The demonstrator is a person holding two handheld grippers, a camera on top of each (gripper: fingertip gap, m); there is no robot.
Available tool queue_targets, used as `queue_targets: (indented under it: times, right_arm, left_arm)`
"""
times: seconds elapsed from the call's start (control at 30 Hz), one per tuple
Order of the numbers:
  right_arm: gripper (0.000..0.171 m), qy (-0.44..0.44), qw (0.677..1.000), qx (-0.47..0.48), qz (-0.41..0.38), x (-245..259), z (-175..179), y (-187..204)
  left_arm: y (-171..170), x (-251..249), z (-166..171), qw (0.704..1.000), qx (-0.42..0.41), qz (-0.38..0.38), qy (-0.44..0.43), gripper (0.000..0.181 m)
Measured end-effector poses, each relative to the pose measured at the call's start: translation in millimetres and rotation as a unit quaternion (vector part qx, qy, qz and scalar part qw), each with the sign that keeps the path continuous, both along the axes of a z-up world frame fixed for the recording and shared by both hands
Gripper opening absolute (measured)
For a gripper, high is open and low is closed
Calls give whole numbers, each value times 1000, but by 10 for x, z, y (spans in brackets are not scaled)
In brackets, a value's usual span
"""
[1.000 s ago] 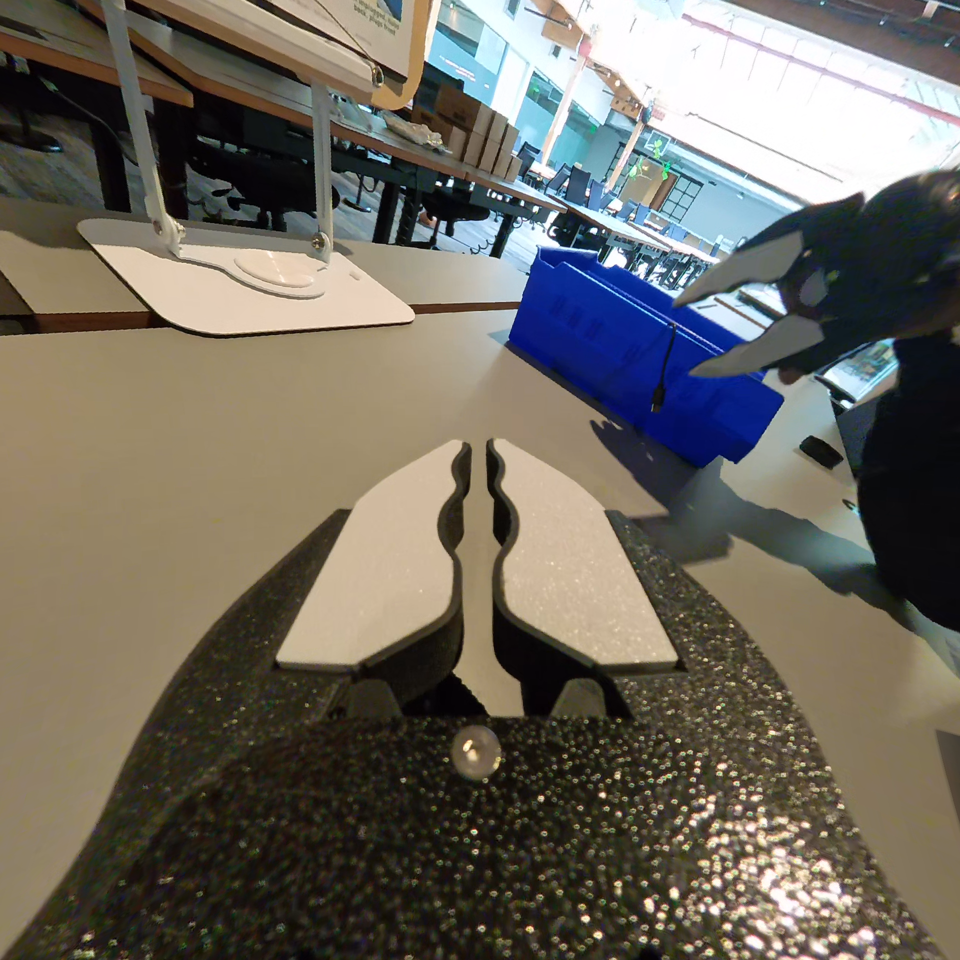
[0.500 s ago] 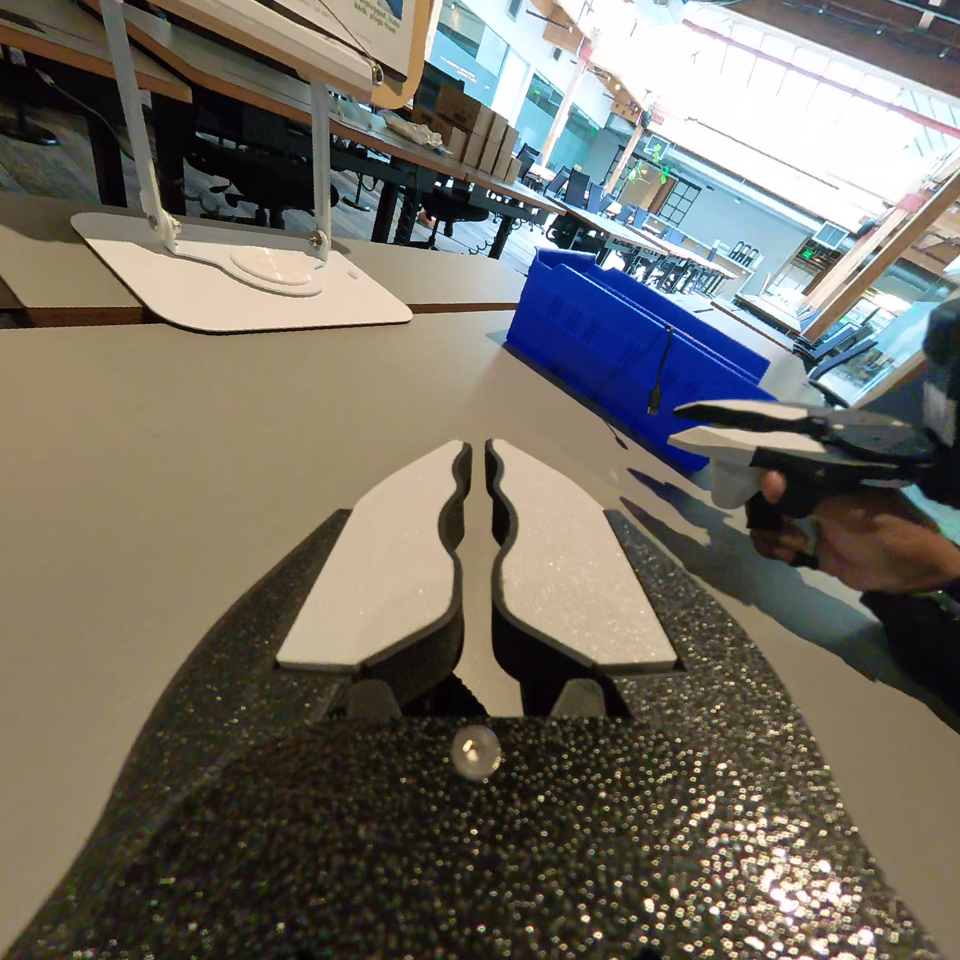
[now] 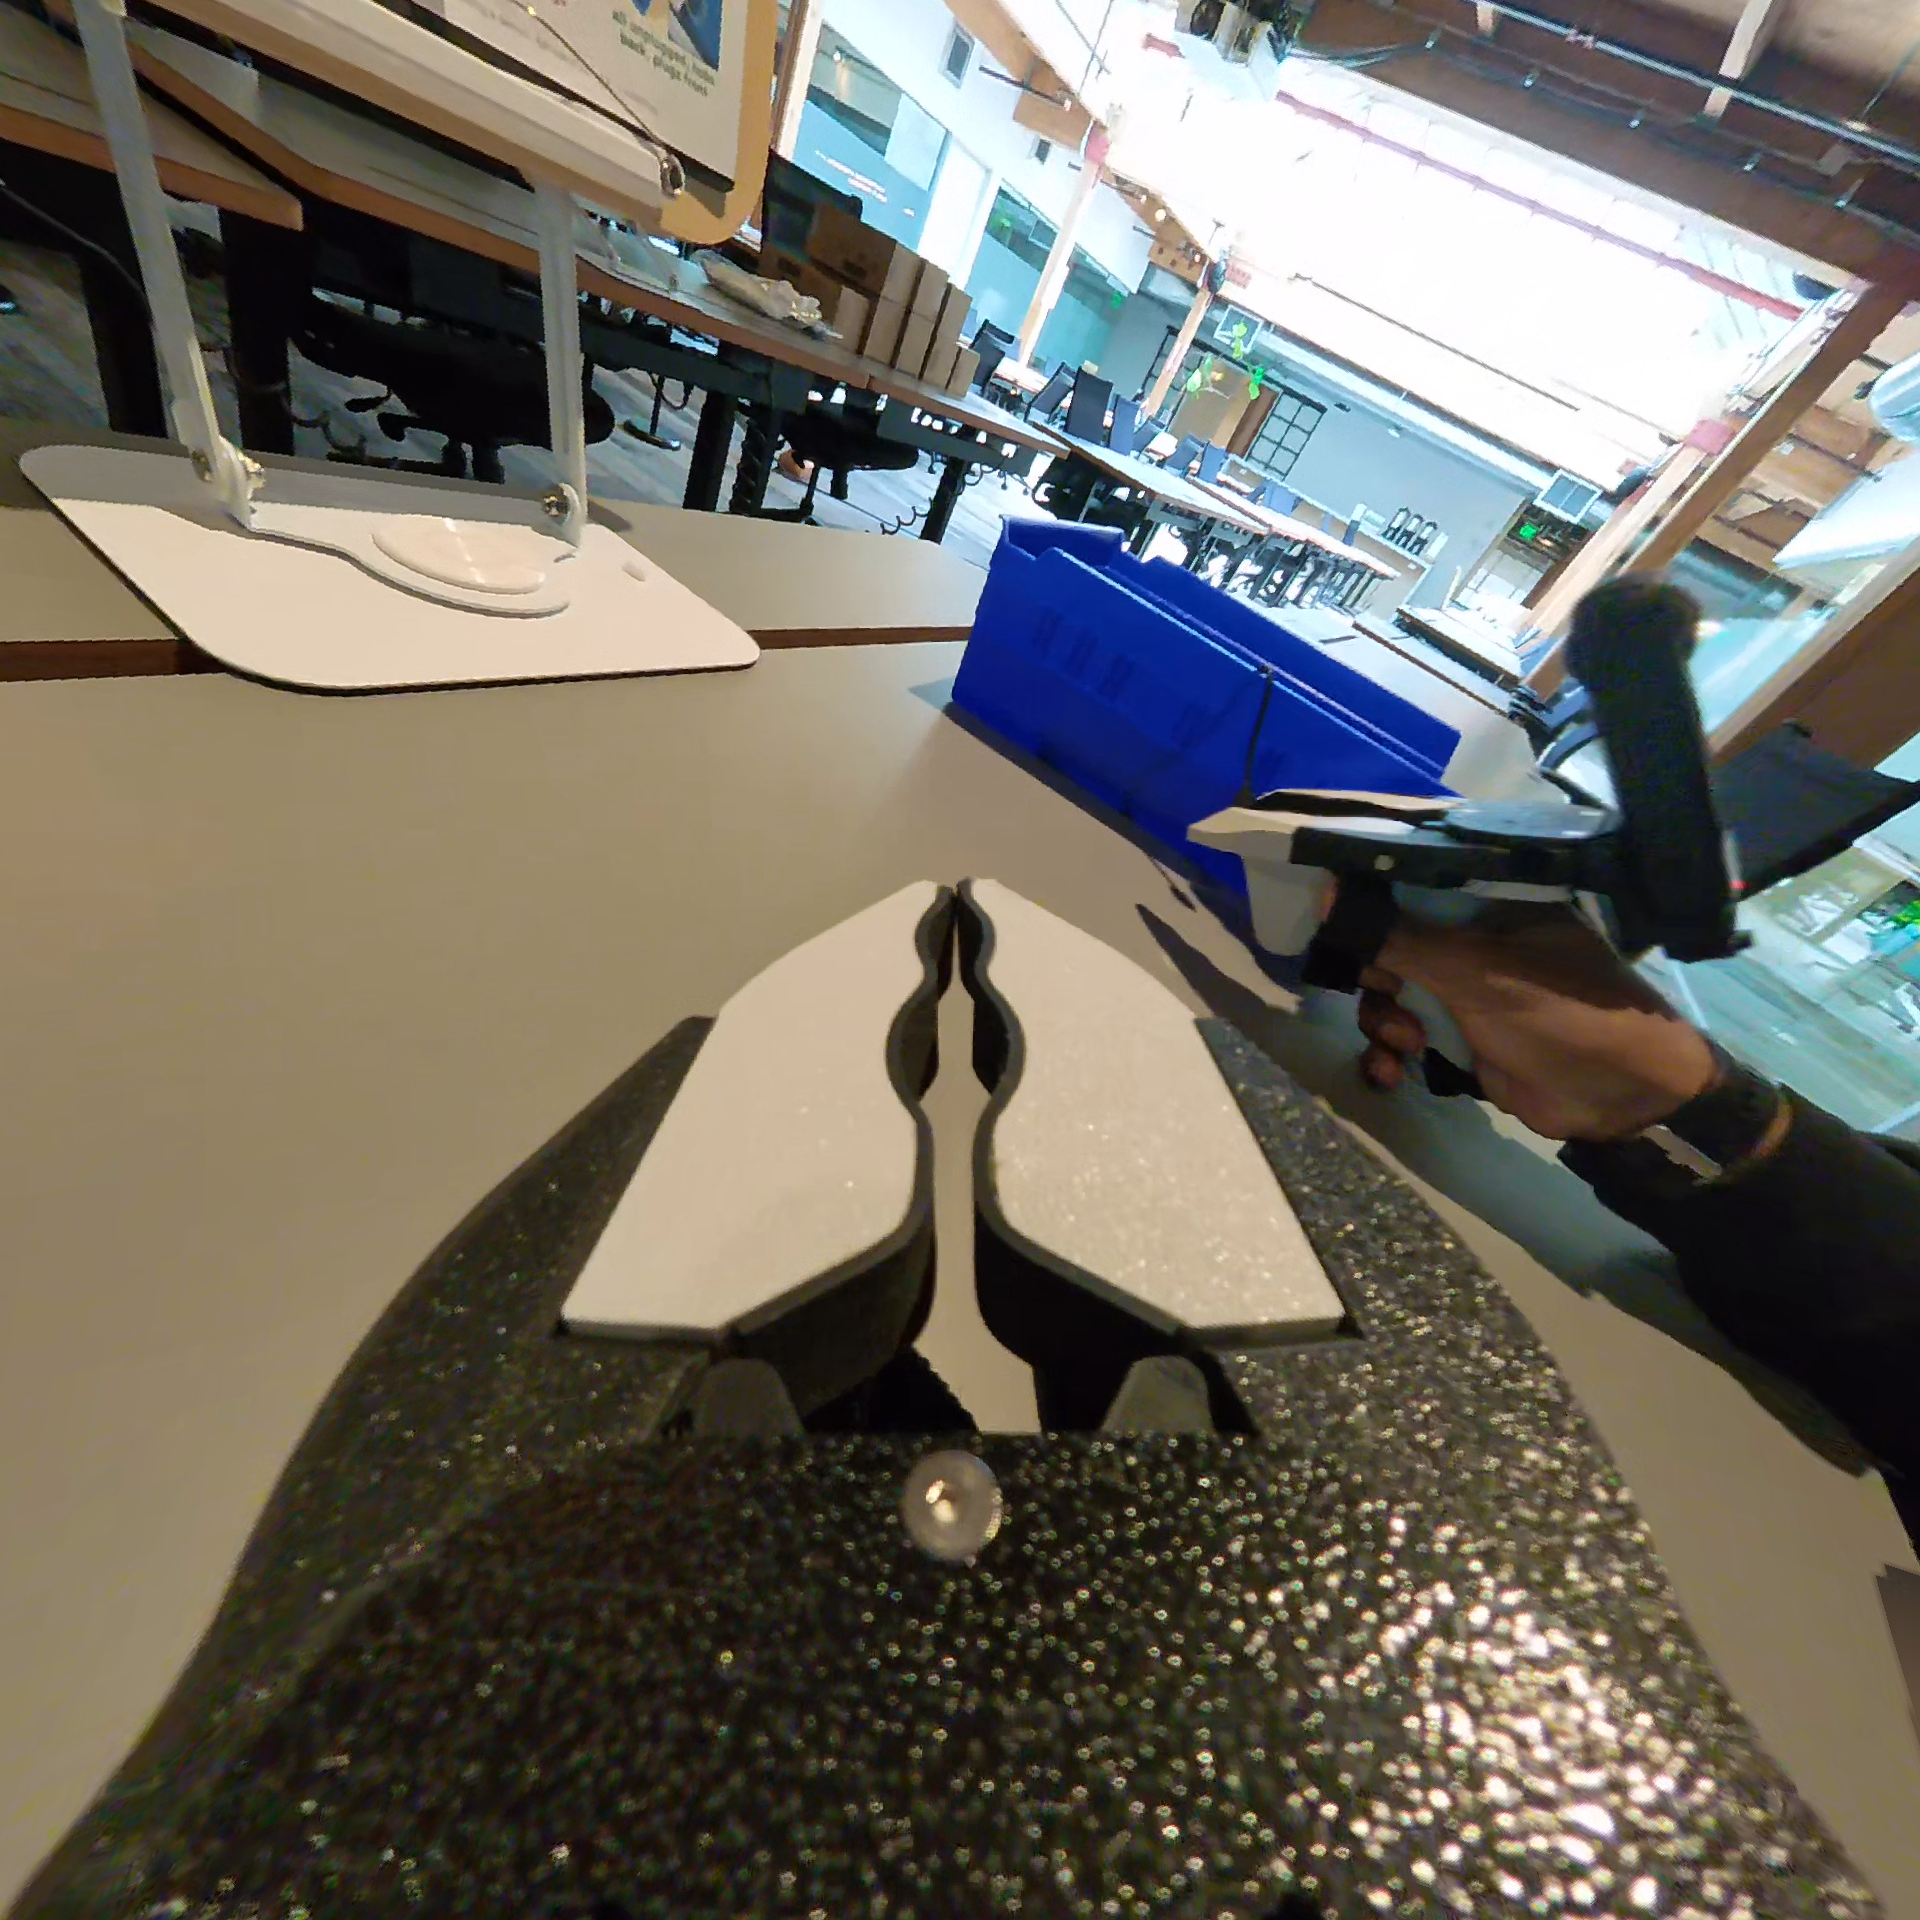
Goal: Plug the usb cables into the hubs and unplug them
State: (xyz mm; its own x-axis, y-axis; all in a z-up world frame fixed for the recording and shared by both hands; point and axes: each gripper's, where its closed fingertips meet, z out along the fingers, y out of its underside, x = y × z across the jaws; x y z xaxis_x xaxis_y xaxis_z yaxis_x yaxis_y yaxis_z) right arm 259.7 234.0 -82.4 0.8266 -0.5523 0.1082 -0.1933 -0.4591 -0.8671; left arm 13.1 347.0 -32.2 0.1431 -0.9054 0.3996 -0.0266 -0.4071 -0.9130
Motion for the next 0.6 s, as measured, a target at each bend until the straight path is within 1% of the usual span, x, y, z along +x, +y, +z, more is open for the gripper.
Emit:
queue_targets:
  times: [0.03,0.1,0.13,0.17,0.2,0.3,0.37,0.47,0.53,0.6]
  right_arm:
    - [52,2,1000,-4,-8,37,-15,13]
    - [46,12,1000,-6,-22,110,-35,39]
    - [35,14,1000,-3,-25,142,-31,58]
    - [19,14,1000,4,-25,167,-15,76]
    - [11,14,1000,11,-21,176,5,100]
    - [6,33,998,53,4,123,152,165]
    - [6,52,993,102,23,66,399,180]
    - [5,91,979,175,42,75,859,161]
    - [5,121,970,205,54,153,1109,130]
    - [6,128,964,223,64,310,1295,64]
  left_arm:
    - [-16,4,18,1000,-1,-4,-6,0]
    - [-44,9,59,1000,-1,-10,-17,0]
    - [-56,10,77,1000,-1,-13,-22,0]
    - [-68,11,94,1000,-1,-15,-26,0]
    - [-77,11,104,999,-1,-16,-28,0]
    - [-100,16,124,999,2,-20,-30,0]
    - [-109,17,126,999,4,-20,-29,0]
    - [-107,20,116,999,3,-20,-27,0]
    - [-108,23,108,999,3,-21,-25,0]
    - [-113,23,113,999,5,-21,-25,0]
